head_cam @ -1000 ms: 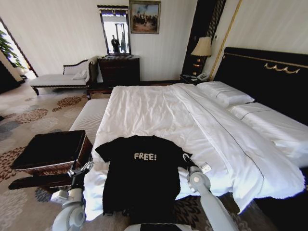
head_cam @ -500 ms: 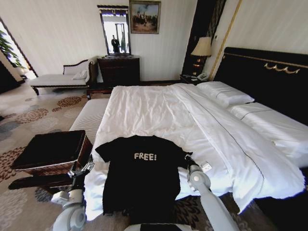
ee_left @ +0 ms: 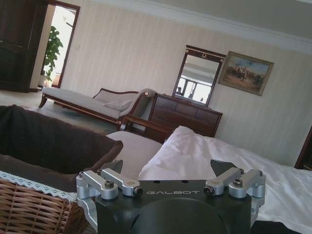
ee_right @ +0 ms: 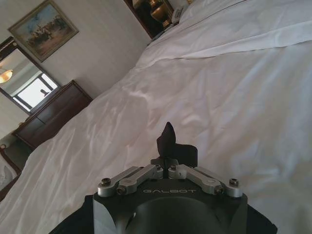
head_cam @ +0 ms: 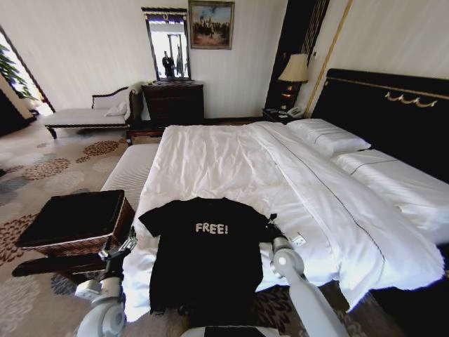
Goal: Fold the clothes on the bed and place them into the basket.
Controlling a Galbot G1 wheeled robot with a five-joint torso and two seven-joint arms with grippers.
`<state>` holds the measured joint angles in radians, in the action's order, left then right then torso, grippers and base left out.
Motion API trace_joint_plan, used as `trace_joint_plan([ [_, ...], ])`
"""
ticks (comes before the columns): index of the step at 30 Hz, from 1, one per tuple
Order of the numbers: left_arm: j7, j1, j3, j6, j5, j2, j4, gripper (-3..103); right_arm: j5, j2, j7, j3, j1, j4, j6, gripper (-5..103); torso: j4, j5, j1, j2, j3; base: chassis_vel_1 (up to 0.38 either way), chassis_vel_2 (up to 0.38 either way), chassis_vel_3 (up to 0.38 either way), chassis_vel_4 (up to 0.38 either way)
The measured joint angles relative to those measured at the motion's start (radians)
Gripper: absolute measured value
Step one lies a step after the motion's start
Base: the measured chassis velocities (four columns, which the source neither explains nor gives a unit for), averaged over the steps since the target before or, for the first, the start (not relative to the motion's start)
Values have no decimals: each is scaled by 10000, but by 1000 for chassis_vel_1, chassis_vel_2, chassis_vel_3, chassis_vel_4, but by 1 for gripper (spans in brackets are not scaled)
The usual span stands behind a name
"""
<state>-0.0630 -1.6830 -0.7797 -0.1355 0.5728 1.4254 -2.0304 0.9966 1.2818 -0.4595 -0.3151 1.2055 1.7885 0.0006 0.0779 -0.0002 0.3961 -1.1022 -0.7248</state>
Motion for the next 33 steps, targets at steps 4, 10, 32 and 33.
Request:
trace_joint_plan([
  [4,-32,96,20,0,-10,-4,90,100,-226,131,314,480,-139,48,173,0,0,1,0,0,0,0,0,0,0],
  [10,-51,194,42,0,-29,-17,259,100,-485,275,564,1002,-337,-208,371,0,-1,0,0,0,0,0,0,0,0],
  [32,-79,558,134,35,-167,-31,813,100,-1533,517,1214,2875,-440,-1181,1049,-2,0,3,0,0,0,0,0,0,0],
  [33,-79,581,163,35,-197,-11,847,100,-1695,494,1214,2906,-371,-1083,1006,3,0,2,0,1,0,0,0,0,0],
])
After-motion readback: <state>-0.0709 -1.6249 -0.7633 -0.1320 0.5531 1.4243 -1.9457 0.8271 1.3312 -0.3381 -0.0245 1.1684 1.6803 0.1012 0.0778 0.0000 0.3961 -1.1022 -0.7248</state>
